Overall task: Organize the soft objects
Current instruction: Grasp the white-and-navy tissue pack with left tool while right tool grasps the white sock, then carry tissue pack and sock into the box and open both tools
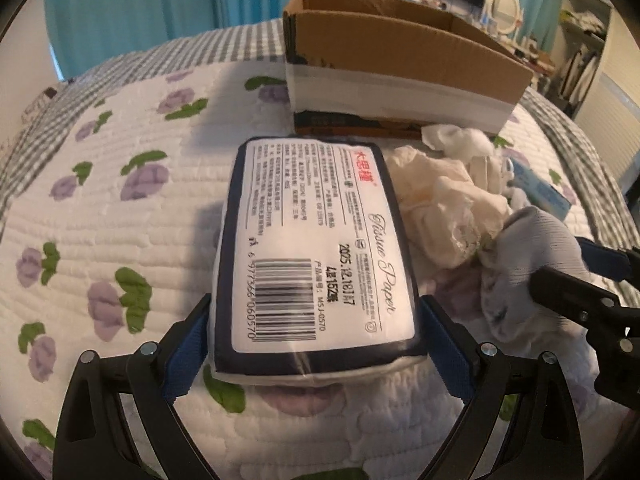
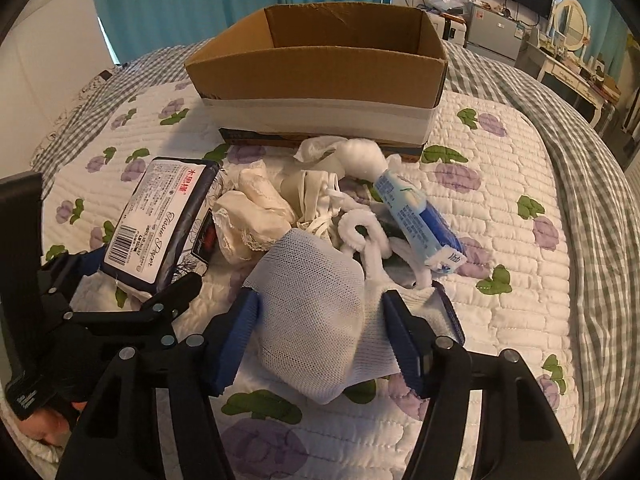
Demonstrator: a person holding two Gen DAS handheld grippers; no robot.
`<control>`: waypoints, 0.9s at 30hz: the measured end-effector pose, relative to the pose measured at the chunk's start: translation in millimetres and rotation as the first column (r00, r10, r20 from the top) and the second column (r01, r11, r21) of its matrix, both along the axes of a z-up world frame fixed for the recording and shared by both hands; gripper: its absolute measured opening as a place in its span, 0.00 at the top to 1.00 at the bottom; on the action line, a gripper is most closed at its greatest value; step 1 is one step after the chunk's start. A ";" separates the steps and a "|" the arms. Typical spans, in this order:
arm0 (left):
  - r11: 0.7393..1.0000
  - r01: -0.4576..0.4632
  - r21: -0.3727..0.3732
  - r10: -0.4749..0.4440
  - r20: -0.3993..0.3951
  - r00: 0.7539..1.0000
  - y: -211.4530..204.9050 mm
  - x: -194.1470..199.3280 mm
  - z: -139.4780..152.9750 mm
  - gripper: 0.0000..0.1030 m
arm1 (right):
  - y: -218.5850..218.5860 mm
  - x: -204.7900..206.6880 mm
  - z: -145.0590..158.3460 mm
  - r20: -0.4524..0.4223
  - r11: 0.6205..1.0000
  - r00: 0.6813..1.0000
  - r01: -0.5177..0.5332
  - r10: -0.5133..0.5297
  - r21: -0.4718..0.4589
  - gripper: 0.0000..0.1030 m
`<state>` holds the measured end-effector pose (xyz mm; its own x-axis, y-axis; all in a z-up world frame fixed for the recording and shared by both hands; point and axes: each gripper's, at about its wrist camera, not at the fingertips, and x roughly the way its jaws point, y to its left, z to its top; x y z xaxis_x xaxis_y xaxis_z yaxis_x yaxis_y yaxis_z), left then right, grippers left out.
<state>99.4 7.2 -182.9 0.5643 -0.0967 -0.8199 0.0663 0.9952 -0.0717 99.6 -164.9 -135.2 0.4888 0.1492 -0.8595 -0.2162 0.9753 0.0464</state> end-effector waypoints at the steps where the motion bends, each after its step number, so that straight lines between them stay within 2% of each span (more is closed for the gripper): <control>1: 1.000 0.002 0.002 -0.002 0.002 1.000 -0.1 -1.4 1.4 0.18 | 0.9 -0.8 0.9 -0.001 1.000 1.000 -0.005 0.005 -0.003 0.40; 4: 1.000 0.014 0.021 -0.014 0.003 1.000 -1.1 -7.4 7.5 0.19 | 2.3 -5.3 5.8 0.010 1.000 1.000 -0.016 0.016 -0.008 0.46; 8: 1.000 0.003 -0.008 -0.003 0.027 1.000 2.7 -20.0 22.4 0.20 | 6.1 -17.0 19.6 0.048 0.999 0.998 -0.036 0.037 -0.014 0.56; 13: 1.000 0.002 -0.010 -0.001 0.093 0.996 5.3 -40.8 53.9 0.20 | 3.9 -35.1 47.6 0.127 0.999 0.991 -0.033 0.032 0.007 0.61; 20: 1.000 0.020 -0.012 -0.017 0.208 0.978 6.2 -59.1 107.1 0.20 | -1.4 -57.9 100.6 0.262 0.997 0.964 -0.067 0.053 0.042 0.64; 27: 0.999 0.042 -0.006 -0.039 0.285 0.958 2.7 -35.0 155.0 0.20 | -4.2 -43.6 174.2 0.405 0.995 0.911 -0.093 0.073 0.029 0.65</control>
